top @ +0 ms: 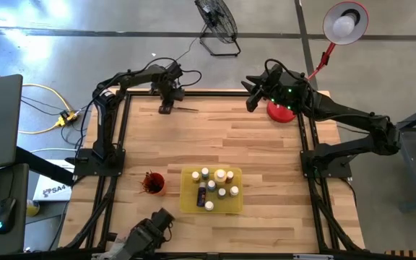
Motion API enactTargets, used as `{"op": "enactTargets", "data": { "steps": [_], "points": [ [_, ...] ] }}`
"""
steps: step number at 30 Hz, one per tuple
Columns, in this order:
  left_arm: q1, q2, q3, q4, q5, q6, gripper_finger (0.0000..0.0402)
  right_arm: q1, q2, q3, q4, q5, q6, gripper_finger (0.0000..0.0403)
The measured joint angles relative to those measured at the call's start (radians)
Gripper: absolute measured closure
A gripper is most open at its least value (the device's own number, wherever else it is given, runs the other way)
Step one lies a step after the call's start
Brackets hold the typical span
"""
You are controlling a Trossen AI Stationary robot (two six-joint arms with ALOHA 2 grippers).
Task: Pick & Place Paint Supplies
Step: Put the silver paint brush into the orange cup
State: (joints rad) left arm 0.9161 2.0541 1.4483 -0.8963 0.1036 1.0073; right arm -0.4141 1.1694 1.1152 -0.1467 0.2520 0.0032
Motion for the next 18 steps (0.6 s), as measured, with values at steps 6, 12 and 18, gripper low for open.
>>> {"op": "enactTargets", "data": {
  "steps": [6,12,18],
  "points": [
    [-0.001,0.007,0.125,-0.115,-0.049,-0.001,0.0401,0.0,0.0,0.0,0.0,0.0,-0.029,0.0294],
    [-0.001,0.004,0.255,-0.193,-0.084,-0.035,0.0401,0.0,0.0,0.0,-0.007,-0.108,-0.066,0.0294],
    [-0.019,0.003,0.38,-0.249,-0.113,-0.082,0.0401,-0.001,0.014,0.0,-0.007,-0.166,-0.147,0.0292]
  ]
}}
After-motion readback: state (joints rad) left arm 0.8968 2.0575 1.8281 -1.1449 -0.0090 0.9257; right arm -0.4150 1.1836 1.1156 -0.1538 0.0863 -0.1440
